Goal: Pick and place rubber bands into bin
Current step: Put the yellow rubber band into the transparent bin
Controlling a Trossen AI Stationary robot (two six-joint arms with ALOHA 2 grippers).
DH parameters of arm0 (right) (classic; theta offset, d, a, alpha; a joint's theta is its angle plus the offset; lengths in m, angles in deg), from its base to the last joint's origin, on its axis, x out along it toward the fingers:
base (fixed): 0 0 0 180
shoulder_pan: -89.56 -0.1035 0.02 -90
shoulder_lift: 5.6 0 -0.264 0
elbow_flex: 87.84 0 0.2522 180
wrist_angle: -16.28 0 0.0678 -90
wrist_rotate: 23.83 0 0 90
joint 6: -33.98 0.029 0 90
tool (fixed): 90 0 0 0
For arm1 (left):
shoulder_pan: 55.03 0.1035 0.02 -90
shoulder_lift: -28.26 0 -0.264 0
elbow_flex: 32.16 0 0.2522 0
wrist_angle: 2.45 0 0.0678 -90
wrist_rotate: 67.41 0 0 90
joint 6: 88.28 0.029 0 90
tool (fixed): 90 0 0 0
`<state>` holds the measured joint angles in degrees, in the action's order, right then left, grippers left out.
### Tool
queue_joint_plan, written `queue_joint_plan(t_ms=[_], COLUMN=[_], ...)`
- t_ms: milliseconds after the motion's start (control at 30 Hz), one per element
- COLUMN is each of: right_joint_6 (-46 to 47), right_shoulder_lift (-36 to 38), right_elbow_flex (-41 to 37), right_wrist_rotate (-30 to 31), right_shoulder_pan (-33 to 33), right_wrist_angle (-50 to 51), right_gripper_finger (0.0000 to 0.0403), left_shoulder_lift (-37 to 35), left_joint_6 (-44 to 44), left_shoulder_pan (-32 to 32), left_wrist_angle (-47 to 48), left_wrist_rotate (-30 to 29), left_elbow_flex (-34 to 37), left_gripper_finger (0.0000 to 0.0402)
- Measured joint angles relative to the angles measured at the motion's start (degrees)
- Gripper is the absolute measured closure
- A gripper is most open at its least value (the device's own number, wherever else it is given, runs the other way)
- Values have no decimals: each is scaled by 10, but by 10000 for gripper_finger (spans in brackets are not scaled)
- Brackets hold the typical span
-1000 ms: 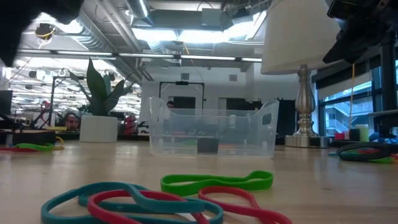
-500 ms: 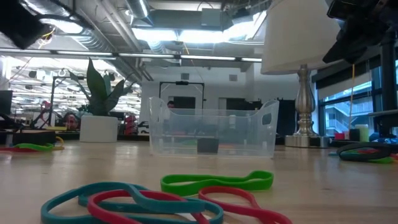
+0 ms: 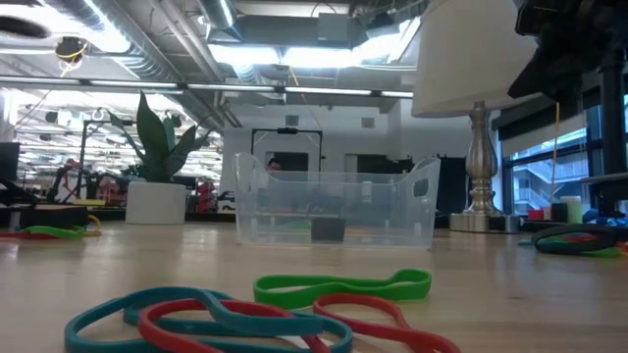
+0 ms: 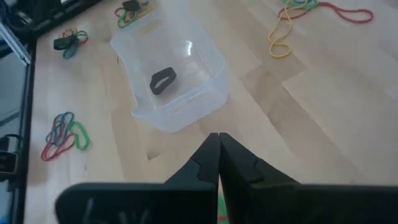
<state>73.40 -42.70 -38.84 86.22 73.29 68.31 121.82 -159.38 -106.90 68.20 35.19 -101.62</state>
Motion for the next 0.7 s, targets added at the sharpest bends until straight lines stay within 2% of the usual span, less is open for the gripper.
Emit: queue_joint_plan(t_ms=[233,533,700], right_joint_6=[68,84,84], right_shoulder_lift=[-6,-35,-59], right_elbow_flex=[0,0,0], right_wrist_rotate=[0,0,13], right_shoulder_pan=[0,0,0], right_wrist_angle=[0,-26,-39], right_gripper_finger=[393,393,393], left_shoulder_lift=[-1,-6,-8], left_joint_6=[0,21,38], left_shoulder_pan=[-22,-21,-21], left_wrist_angle=[-144,-165,-160], left_wrist_rotate=[-1,0,-4], left_elbow_flex=[79,121,123], left_gripper_finger=[300,318,373])
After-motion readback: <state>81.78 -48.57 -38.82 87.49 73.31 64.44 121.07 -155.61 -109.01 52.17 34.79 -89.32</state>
